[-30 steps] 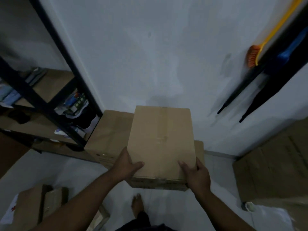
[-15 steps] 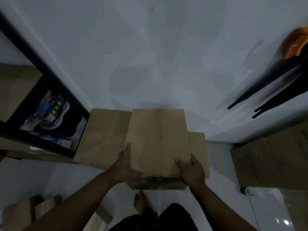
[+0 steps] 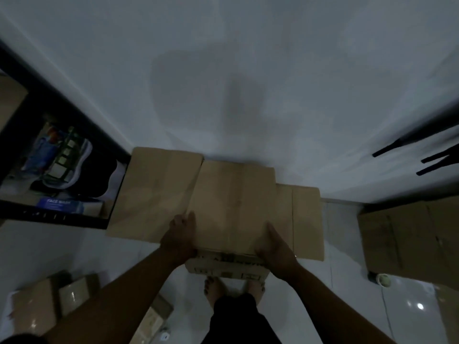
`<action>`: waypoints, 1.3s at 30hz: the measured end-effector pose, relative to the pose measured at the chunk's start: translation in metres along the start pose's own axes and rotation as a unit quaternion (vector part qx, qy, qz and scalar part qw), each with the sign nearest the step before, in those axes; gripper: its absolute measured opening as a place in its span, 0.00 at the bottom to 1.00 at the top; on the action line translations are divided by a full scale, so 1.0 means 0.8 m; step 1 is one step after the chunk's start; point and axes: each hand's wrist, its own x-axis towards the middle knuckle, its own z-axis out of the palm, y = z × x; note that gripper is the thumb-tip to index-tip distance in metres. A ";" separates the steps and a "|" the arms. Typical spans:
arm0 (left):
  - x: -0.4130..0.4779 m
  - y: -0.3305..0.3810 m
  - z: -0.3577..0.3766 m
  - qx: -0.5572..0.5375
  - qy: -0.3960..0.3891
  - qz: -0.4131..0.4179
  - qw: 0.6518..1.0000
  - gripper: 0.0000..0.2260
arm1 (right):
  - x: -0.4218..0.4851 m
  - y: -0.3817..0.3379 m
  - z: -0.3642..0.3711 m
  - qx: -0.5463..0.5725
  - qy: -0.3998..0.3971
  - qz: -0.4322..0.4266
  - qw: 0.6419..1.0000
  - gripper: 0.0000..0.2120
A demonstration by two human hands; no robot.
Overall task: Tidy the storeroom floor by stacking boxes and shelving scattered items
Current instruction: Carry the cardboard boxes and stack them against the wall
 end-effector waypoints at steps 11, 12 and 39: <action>0.069 -0.022 0.079 0.169 0.016 0.021 0.985 0.58 | 0.081 0.059 0.026 -0.055 -0.022 0.026 0.998 0.49; 0.076 -0.024 0.079 0.191 0.015 0.023 0.981 0.58 | 0.085 0.052 0.030 -0.050 0.006 0.049 0.998 0.39; -0.072 0.026 0.037 -0.035 0.082 -0.005 0.996 0.25 | -0.022 -0.048 -0.064 -0.345 -0.049 0.013 0.937 0.38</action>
